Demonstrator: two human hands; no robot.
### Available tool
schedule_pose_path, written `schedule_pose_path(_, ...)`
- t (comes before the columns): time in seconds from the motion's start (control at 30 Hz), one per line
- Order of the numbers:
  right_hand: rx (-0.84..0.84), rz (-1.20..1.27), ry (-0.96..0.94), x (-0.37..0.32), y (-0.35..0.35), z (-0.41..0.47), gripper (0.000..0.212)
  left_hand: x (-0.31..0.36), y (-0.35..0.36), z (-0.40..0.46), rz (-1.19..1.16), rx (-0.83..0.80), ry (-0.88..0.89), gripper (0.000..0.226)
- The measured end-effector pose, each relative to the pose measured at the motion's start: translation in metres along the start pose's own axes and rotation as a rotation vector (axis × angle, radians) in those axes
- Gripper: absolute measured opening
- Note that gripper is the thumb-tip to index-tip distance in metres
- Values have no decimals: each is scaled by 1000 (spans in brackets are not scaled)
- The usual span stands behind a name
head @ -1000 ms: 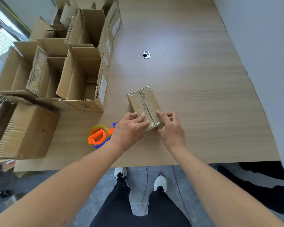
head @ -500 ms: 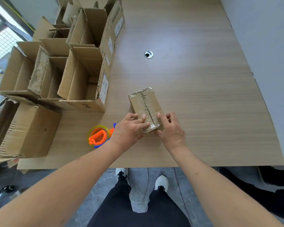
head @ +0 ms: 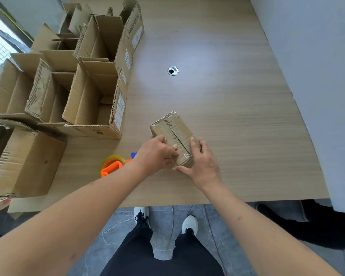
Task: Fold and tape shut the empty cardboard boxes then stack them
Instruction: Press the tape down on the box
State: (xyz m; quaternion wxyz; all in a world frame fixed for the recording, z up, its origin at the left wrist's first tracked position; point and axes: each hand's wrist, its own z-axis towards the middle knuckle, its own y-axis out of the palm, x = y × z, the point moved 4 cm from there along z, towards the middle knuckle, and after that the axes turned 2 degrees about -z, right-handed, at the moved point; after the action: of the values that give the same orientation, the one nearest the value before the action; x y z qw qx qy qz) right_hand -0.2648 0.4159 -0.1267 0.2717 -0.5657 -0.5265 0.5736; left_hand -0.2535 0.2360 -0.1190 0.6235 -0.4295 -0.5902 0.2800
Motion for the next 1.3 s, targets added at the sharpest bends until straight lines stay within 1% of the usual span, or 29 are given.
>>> schedule_pose_path(0.1, 20, -107, 3, 3, -7, 1, 116, 0, -1, 7, -23, -114, 51, 34)
schedule_pose_path(0.13, 12, -123, 10, 4, -9, 3, 118, 2, -2, 7, -39, -121, 87, 34)
schedule_pose_path(0.2, -34, -154, 29, 5, -16, 9, 121, 4, -5, 8, -52, -65, 151, 34)
schedule_pose_path(0.27, -85, -205, 27, 5, -23, 18, 118, 3, -7, 8, -33, 27, 161, 35)
schedule_pose_path(0.3, -111, -246, 9, 4, -26, 21, 114, 1, -8, 9, -18, 58, 147, 38)
schedule_pose_path(0.33, -127, -289, -14, 3, -29, 25, 110, 0, -9, 11, -3, 51, 127, 44)
schedule_pose_path(0.4, -134, -314, -43, 3, -34, 28, 104, -4, -9, 12, 47, -62, 62, 55)
schedule_pose_path(0.47, -141, -268, -45, 6, -37, 28, 106, -7, -9, 8, 103, -201, 17, 58)
schedule_pose_path(0.53, -148, -239, -64, 8, -37, 27, 108, -7, -9, 1, 113, -246, 1, 61)
schedule_pose_path(0.6, -143, -243, -86, 9, -35, 26, 110, -6, -11, -8, 115, -232, -12, 67)
schedule_pose_path(0.7, -143, -250, -120, 9, -31, 25, 114, -5, -9, -19, 128, -239, -21, 83)
schedule_pose_path(0.77, -154, -266, -152, 9, -27, 25, 118, -5, -7, -21, 138, -235, -16, 89)
schedule_pose_path(0.97, -245, -364, -220, 15, -18, 33, 122, 4, -5, -19, 185, -188, -97, 93)
schedule_pose_path(1.03, -276, -340, -270, 13, -18, 28, 130, 7, -7, -18, 202, -171, -177, 95)
schedule_pose_path(1.1, -282, -260, -309, 10, -18, 17, 134, 8, -9, -17, 204, -155, -219, 97)
schedule_pose_path(1.17, -241, -184, -318, 12, -15, 7, 126, 8, -8, -18, 182, -153, -201, 91)
schedule_pose_path(1.3, -103, -52, -363, 16, -9, -1, 95, 11, -7, -25, 162, -129, -165, 67)
